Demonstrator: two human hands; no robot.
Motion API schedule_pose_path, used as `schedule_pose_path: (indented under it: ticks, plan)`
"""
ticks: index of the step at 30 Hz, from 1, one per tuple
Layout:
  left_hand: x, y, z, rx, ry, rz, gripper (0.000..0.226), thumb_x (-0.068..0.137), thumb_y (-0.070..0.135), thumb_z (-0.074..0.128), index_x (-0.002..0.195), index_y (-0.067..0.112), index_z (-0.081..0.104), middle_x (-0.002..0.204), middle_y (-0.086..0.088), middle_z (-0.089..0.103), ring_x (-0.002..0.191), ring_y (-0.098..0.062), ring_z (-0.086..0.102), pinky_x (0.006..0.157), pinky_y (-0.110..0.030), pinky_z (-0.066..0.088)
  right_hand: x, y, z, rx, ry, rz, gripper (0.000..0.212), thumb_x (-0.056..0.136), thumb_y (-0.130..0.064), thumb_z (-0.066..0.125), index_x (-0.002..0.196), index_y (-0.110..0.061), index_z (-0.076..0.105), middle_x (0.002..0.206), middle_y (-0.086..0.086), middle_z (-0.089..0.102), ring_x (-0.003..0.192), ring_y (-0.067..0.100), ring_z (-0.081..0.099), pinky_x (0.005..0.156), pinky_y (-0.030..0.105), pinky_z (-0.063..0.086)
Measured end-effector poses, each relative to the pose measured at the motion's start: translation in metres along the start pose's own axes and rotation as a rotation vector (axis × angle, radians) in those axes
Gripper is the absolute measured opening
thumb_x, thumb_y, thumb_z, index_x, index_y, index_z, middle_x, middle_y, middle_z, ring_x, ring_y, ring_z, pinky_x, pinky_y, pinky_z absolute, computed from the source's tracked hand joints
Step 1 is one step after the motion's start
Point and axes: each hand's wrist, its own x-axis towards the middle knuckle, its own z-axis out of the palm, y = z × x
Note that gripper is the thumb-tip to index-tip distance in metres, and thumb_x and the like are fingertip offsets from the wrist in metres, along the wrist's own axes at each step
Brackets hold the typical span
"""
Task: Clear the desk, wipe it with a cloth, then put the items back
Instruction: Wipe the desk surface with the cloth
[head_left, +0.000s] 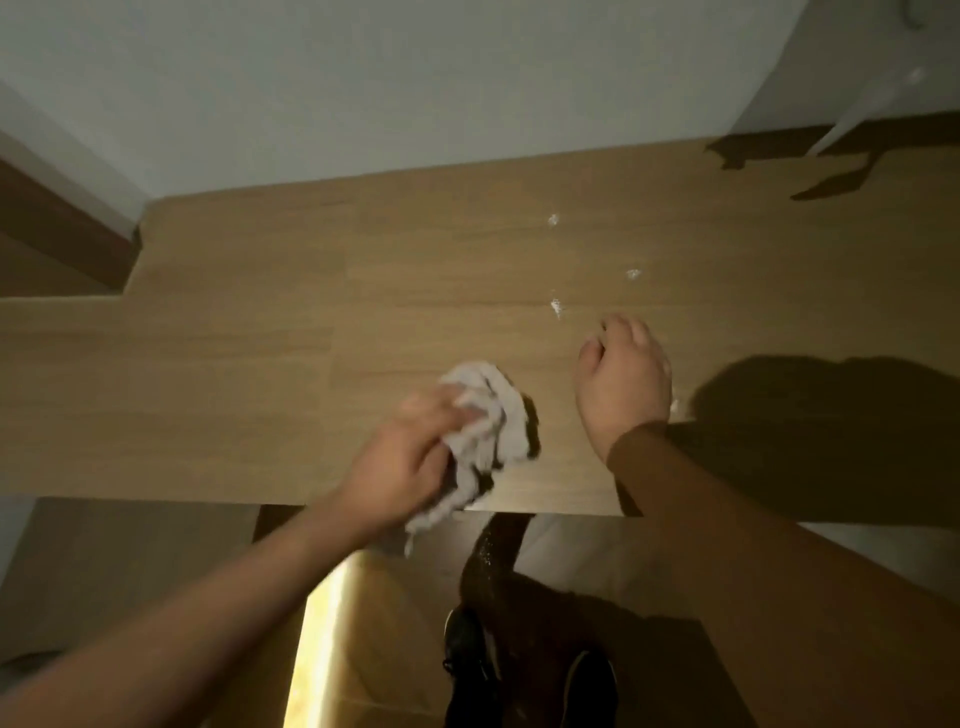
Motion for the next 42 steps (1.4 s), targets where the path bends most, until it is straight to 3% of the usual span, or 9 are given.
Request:
schedule_pose_path:
  ticks: [2,6,13,17,20,23,27,33,42]
  plan:
    - [0.056,-0.014,-0.015,0.032,0.25,-0.214,0.041,0.1,0.016,0.044,0.137,0.026,0.058,0.148,-0.004,0.05,0.137,-0.01,0.039,0.118,-0.041,0.032,0.014,0.015,-0.026,0.029,0.038,-0.021,0.039,0.104,-0.027,0.04,0.138,-0.013,0.053,0.143,0.008,0.051,0.131,0.026,0.046,0.111,0.044,0.038]
    - [0.108,-0.014,0.005,0.101,0.324,-0.36,0.051,0.095,0.001,0.045,0.144,0.012,0.053,0.151,-0.014,0.045,0.142,-0.029,0.038,0.118,-0.035,0.029,0.035,0.074,-0.066,-0.058,0.036,-0.056,0.037,0.104,-0.022,0.045,0.136,-0.004,0.056,0.14,0.016,0.055,0.131,0.031,0.048,0.112,0.043,0.037]
    - [0.001,0.064,0.098,-0.017,0.109,-0.061,0.055,0.092,0.019,0.039,0.143,0.037,0.049,0.154,0.039,0.02,0.147,0.008,0.014,0.122,-0.019,0.014,0.04,0.121,-0.051,-0.094,0.058,-0.095,0.033,0.099,-0.013,0.056,0.127,0.003,0.062,0.134,0.024,0.058,0.124,0.041,0.052,0.109,0.044,0.035]
    - [0.071,0.025,0.04,-0.145,0.411,-0.217,0.041,0.099,0.024,0.04,0.128,0.05,0.055,0.126,0.032,0.055,0.116,0.006,0.055,0.091,-0.019,0.052,0.043,0.123,-0.045,-0.043,0.057,-0.072,0.033,0.098,-0.011,0.056,0.127,0.003,0.062,0.135,0.023,0.057,0.127,0.039,0.049,0.113,0.041,0.031]
    - [0.173,-0.03,0.002,0.086,0.497,-0.393,0.048,0.091,0.011,0.04,0.137,0.014,0.054,0.136,-0.01,0.054,0.127,-0.028,0.049,0.11,-0.043,0.04,0.043,0.123,-0.045,-0.066,0.096,-0.13,0.03,0.095,-0.006,0.06,0.123,0.005,0.064,0.131,0.025,0.059,0.125,0.042,0.052,0.111,0.044,0.035]
    - [0.251,-0.048,-0.003,0.241,0.459,-0.444,0.052,0.087,0.011,0.041,0.137,-0.001,0.052,0.133,-0.03,0.051,0.126,-0.043,0.045,0.111,-0.045,0.034,0.044,0.127,-0.045,-0.094,0.085,-0.176,0.03,0.097,-0.006,0.057,0.124,0.006,0.063,0.132,0.025,0.058,0.128,0.041,0.049,0.112,0.048,0.037]
    - [0.292,-0.033,0.0,0.287,0.403,-0.372,0.051,0.088,0.008,0.043,0.137,0.001,0.055,0.135,-0.025,0.055,0.126,-0.04,0.048,0.107,-0.042,0.037,0.044,0.126,-0.047,-0.154,0.131,-0.212,0.027,0.096,-0.007,0.061,0.119,0.006,0.064,0.126,0.025,0.061,0.123,0.043,0.055,0.102,0.05,0.046]
    - [0.207,0.008,0.042,0.174,0.073,-0.031,0.05,0.092,0.012,0.044,0.141,0.013,0.058,0.149,-0.017,0.048,0.141,-0.03,0.039,0.119,-0.035,0.025,0.052,0.131,-0.049,-0.22,0.149,-0.304,0.033,0.095,-0.013,0.045,0.106,0.009,0.068,0.113,0.029,0.066,0.106,0.045,0.065,0.086,0.053,0.055]
    - [0.31,0.006,0.03,0.262,0.197,-0.071,0.051,0.09,0.003,0.047,0.14,0.004,0.055,0.146,-0.02,0.048,0.135,-0.035,0.043,0.117,-0.039,0.032,0.044,0.135,-0.038,-0.092,0.131,-0.179,0.033,0.095,-0.014,0.056,0.124,0.0,0.062,0.132,0.019,0.058,0.122,0.039,0.055,0.1,0.054,0.047]
